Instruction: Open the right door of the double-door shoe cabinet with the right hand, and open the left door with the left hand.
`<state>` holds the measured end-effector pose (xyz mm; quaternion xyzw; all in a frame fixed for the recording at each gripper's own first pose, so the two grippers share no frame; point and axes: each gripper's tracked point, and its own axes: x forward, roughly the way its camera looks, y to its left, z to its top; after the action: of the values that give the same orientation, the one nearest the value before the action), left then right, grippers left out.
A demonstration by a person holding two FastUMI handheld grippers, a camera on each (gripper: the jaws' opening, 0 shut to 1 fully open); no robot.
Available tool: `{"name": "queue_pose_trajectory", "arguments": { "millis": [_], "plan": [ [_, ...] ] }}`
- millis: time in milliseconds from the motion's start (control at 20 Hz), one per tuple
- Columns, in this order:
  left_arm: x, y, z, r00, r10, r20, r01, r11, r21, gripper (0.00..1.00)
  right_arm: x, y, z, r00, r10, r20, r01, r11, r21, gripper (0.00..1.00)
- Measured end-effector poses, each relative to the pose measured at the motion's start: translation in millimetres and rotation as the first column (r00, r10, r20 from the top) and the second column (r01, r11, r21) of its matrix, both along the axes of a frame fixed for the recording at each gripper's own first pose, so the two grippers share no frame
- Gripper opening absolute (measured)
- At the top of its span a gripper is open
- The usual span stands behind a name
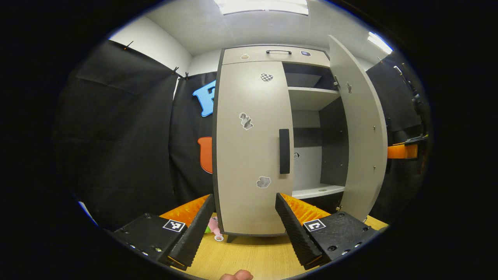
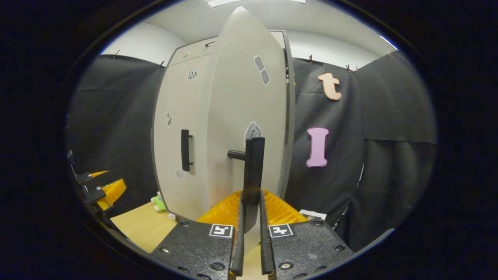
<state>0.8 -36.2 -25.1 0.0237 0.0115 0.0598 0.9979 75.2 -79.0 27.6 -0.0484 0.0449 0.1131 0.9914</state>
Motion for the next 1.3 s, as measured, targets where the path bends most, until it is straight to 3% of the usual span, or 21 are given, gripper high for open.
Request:
{"name": "queue_pose_trajectory", "arguments": {
  "millis": [150, 350, 500, 600, 750, 900, 1050, 1100, 1150, 1200, 1300],
  "plan": [
    [3, -16, -4, 1.0, -0.004, 0.003, 0.004, 1.0, -0.024, 0.94, 3, -28, 1, 0.998, -0.054, 0.031, 0.056, 0.997, -0.053, 0.15],
    [5, -25, -6, 1.0, 0.01, -0.01, -0.01, 1.0, -0.019, 0.94, 12, -63, 3, 0.992, -0.118, 0.051, 0.12, 0.992, -0.04, 0.07],
    [4, -32, -3, 1.0, 0.007, -0.007, -0.007, 1.0, -0.003, 0.94, 14, -66, 6, 0.995, -0.087, 0.047, 0.086, 0.996, 0.023, 0.04],
    [4, -35, -1, 1.0, 0.005, -0.002, -0.005, 1.0, 0.005, 0.94, 14, -74, 5, 0.993, -0.103, 0.055, 0.104, 0.995, -0.012, 0.04],
    [0, -34, 1, 1.0, 0.006, 0.011, -0.006, 1.0, 0.002, 0.94, -15, -73, 13, 0.986, -0.144, 0.085, 0.144, 0.99, 0.005, 0.04],
    [-1, -31, 0, 1.0, 0.003, 0.011, -0.003, 1.0, -0.011, 0.94, -62, -55, 32, 0.972, -0.125, 0.2, 0.12, 0.992, 0.036, 0.02],
    [4, -35, -1, 1.0, -0.015, -0.005, 0.015, 1.0, -0.01, 0.95, -80, -23, 21, 0.975, -0.103, 0.195, 0.103, 0.995, 0.006, 0.04],
    [5, -38, 1, 1.0, -0.025, -0.003, 0.025, 1.0, -0.008, 0.95, -82, -8, 15, 0.982, -0.077, 0.175, 0.079, 0.997, -0.004, 0.06],
    [6, -41, 2, 0.999, -0.036, 0.0, 0.036, 0.999, -0.006, 0.95, -81, 2, 7, 0.986, -0.063, 0.153, 0.064, 0.998, -0.002, 0.14],
    [7, -44, 3, 0.999, -0.048, 0.003, 0.048, 0.999, -0.007, 0.94, -81, 11, 0, 0.99, -0.056, 0.131, 0.055, 0.998, 0.006, 0.41],
    [11, -50, 4, 0.998, -0.069, 0.003, 0.07, 0.998, -0.012, 0.95, -78, 25, -12, 0.995, -0.038, 0.096, 0.037, 0.999, 0.012, 0.59]
  ]
}}
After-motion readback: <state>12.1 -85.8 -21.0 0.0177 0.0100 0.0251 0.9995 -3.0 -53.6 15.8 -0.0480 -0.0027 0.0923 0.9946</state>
